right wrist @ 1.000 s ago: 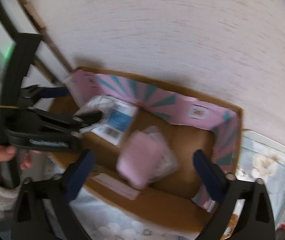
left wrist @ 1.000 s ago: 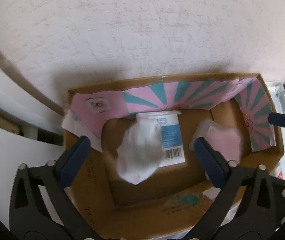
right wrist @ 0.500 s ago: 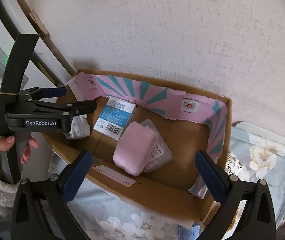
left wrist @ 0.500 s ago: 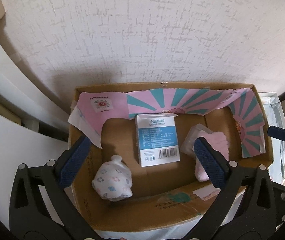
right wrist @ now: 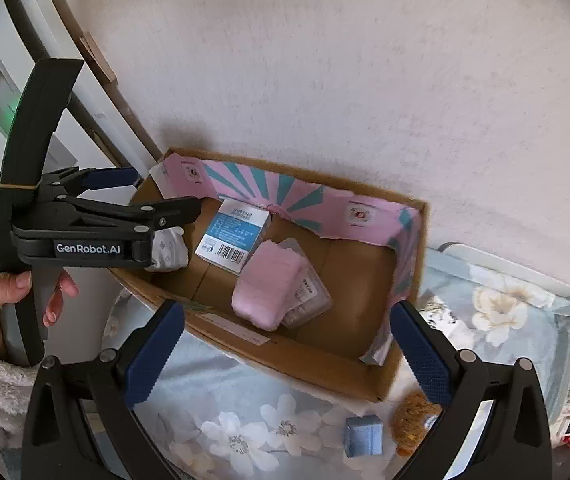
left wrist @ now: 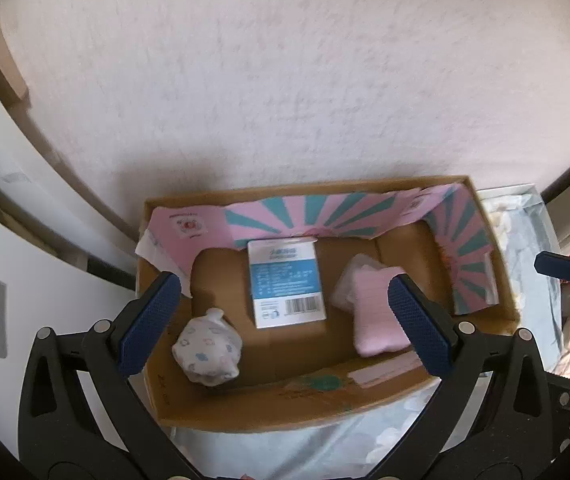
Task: Organize objects
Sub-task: 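Open both tools and withdraw them back over the tray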
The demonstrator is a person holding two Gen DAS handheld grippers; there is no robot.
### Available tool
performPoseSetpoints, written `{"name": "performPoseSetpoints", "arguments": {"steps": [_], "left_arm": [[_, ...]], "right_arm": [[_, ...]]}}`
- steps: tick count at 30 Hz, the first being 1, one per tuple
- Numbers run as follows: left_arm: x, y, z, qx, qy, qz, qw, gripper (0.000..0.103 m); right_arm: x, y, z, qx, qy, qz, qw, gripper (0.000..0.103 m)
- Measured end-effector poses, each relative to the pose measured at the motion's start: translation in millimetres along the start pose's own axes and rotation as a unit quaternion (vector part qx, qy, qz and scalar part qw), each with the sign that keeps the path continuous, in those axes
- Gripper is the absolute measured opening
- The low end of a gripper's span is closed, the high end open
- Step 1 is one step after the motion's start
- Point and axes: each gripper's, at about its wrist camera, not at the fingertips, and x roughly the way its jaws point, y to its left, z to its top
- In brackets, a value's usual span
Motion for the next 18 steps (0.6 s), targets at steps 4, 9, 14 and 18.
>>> {"name": "performPoseSetpoints", "arguments": {"steps": [4, 9, 14, 18], "left_arm": [[-19.0, -9.2, 0.8, 0.003, -0.017, -0.002, 0.9999, 0.103], [-40.4, -23.8, 0.2, 0.000, -0.037, 0.000, 0.9993, 0.103], [-60.0, -41.0, -6.9, -0.009, -0.058, 0.004, 0.9983, 0.103], [-73.5, -59.2, -15.4, -0.016, -0.079, 0.018, 0.9966, 0.103]], "right_arm": [[-20.0, -7.6, -1.0, 0.002, -0.012, 0.002, 1.000, 0.103], [-53.3, -22.1, -5.0, 0.004, -0.037, -0.001, 0.999, 0.103], [-81.2, -34.5, -10.2, -0.018, -0.051, -0.015, 0.998, 0.103], [-100.8, -42.3, -20.4, -0.042, -0.061, -0.044, 0.996, 0.103]]}}
